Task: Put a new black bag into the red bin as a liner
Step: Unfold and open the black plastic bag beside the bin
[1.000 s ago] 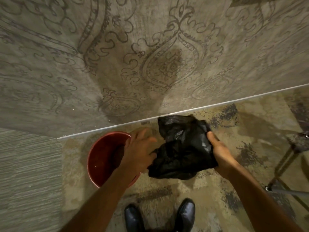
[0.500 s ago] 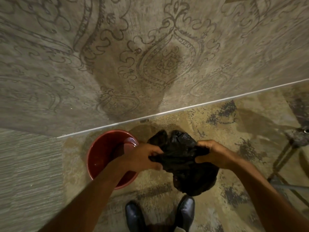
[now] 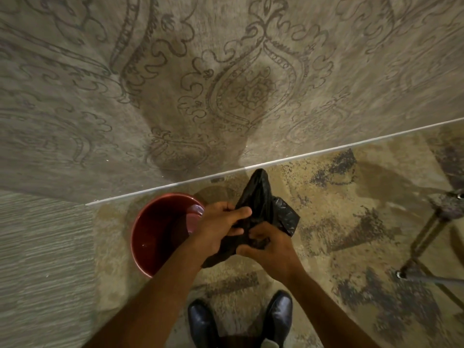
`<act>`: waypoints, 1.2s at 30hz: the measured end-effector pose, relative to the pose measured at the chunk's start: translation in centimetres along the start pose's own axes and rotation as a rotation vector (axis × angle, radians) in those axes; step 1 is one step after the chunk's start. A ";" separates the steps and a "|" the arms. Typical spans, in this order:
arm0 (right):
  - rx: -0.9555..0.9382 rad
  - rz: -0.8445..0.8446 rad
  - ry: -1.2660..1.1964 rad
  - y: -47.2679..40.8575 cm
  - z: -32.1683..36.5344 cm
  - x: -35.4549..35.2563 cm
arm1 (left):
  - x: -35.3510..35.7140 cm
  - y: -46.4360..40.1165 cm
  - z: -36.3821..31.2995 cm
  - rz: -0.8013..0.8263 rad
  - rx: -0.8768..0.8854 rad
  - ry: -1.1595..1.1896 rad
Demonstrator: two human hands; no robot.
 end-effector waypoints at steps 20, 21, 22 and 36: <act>0.425 -0.211 0.026 -2.8 -4.7 -3.0 | -8.7 3.4 -7.9 -0.344 0.624 -0.547; 0.384 -0.226 0.085 -2.6 -4.3 -3.4 | -9.2 3.8 -8.6 -0.351 0.715 -0.602; 0.307 -0.244 0.103 -2.6 -3.6 -3.5 | -9.3 4.1 -9.0 -0.311 0.775 -0.633; -0.051 0.277 0.662 -8.1 3.8 11.2 | -16.1 14.1 -8.7 -0.135 0.836 -0.323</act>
Point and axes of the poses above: each hand's wrist, its own y-axis away from the middle knuckle, its own x-axis out of the palm, z = x × y, the point moved 9 cm from there along -y, towards the middle knuckle, and after that the axes turned 2 degrees about y, right-handed, at the moved point
